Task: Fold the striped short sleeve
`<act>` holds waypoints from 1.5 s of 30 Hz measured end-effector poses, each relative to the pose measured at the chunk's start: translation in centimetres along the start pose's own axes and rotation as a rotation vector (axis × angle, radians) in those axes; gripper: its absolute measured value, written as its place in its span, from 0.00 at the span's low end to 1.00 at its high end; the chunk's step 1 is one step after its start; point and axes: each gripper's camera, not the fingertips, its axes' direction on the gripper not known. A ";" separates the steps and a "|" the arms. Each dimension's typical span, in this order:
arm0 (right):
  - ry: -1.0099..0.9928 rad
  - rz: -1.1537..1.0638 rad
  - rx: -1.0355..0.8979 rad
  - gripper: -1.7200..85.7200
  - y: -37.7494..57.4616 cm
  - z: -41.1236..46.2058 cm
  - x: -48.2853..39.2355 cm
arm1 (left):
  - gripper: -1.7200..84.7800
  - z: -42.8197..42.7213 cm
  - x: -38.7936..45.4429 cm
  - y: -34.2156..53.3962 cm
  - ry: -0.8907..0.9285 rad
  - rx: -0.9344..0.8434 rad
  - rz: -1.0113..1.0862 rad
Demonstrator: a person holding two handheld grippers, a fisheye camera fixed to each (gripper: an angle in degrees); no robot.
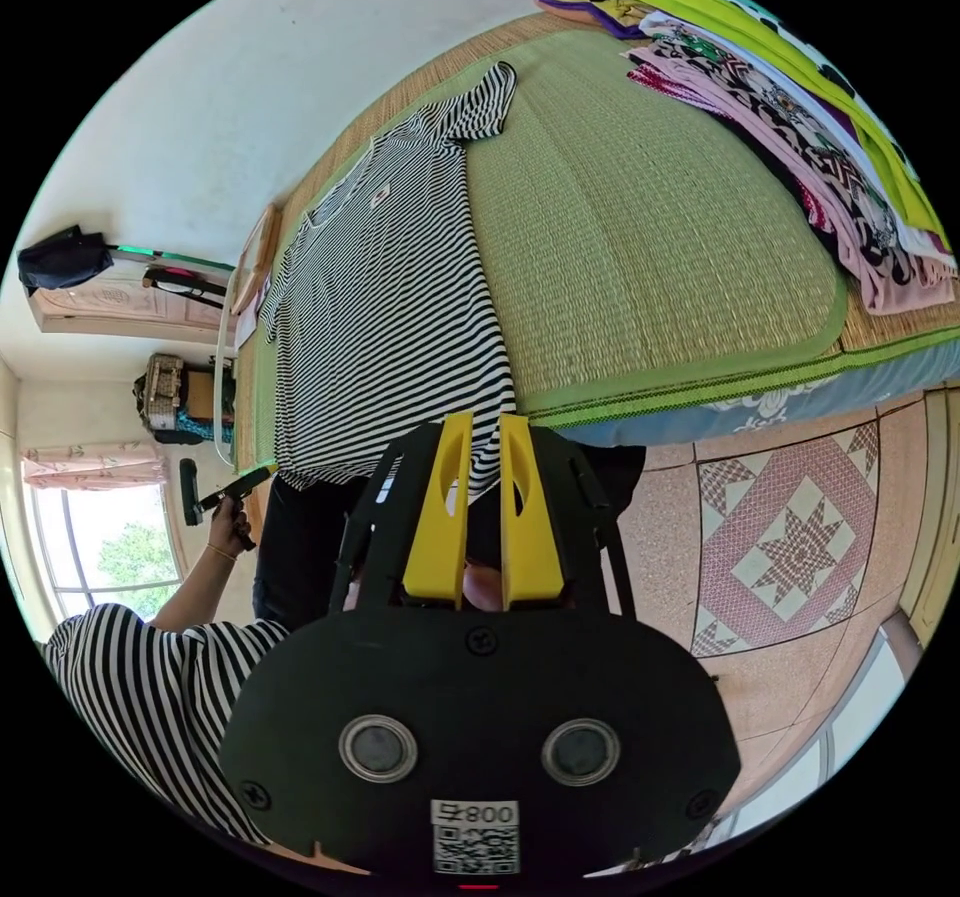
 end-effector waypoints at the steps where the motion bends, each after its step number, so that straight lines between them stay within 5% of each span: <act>1: -0.003 0.001 0.002 0.08 0.3 0.0 0.2 | 0.03 -0.9 -0.5 0.5 0.091 0.054 -0.010; 9: 0.009 0.007 -0.012 0.09 0.9 1.5 1.0 | 0.02 0.8 -7.1 3.5 0.225 0.091 -0.237; 19: 0.036 0.012 -0.033 0.11 -0.1 3.7 1.2 | 0.08 2.1 -4.7 3.6 0.202 0.099 -0.143; 24: 0.027 0.015 -0.046 0.11 -0.5 4.4 1.4 | 0.05 3.8 -3.1 2.7 0.050 -0.001 -0.120; 45: 0.025 -0.103 -0.125 0.05 -2.7 5.8 -0.9 | 0.02 3.1 -4.2 3.0 0.244 0.077 -0.238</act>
